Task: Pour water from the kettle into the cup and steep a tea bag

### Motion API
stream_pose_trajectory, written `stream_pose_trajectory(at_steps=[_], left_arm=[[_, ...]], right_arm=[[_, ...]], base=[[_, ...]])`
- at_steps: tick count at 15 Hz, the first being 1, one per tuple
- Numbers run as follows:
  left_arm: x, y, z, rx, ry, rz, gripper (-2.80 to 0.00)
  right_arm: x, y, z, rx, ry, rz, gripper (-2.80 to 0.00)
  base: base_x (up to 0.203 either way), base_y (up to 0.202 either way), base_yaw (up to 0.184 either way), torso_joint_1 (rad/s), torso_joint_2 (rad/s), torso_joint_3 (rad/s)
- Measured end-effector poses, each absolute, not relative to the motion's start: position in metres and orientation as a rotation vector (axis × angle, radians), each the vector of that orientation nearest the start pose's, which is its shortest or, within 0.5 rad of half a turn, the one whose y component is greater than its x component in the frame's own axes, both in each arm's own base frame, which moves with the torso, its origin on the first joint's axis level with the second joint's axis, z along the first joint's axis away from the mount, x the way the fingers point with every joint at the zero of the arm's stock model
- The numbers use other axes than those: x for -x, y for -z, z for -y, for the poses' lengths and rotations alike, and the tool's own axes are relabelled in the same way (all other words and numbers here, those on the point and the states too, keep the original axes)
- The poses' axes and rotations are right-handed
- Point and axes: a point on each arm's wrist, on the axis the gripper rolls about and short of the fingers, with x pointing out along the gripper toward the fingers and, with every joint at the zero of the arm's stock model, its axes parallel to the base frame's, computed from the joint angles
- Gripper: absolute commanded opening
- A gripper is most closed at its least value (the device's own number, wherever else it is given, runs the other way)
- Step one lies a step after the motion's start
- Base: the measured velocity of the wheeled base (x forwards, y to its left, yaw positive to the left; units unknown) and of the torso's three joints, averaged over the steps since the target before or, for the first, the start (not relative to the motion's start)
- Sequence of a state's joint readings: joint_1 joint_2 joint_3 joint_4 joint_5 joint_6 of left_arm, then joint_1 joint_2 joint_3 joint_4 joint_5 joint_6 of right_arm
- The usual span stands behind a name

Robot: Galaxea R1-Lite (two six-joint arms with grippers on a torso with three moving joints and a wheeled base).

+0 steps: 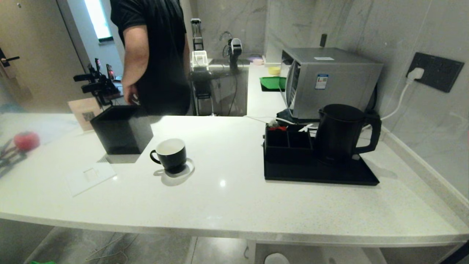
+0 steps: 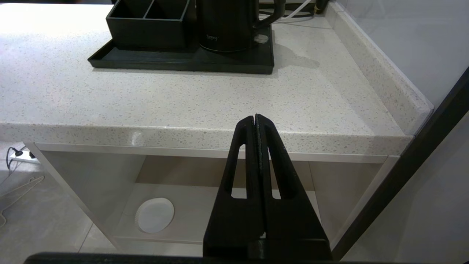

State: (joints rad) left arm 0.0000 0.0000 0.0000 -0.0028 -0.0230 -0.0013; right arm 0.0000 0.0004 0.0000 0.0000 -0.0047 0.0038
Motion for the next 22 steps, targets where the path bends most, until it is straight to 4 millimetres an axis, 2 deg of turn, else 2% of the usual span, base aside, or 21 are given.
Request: stream_pose_trajectory(at_steps=[22], left_arm=[[0.0228, -0.0758, 0.0005, 0.002, 0.023, 0.003, -2.8]], right_arm=[[0.0228, -0.0755, 0.0001, -0.003, 0.004, 0.0, -2.8]], base=[[0.0, 0.0, 0.0, 0.0, 0.0, 0.0]])
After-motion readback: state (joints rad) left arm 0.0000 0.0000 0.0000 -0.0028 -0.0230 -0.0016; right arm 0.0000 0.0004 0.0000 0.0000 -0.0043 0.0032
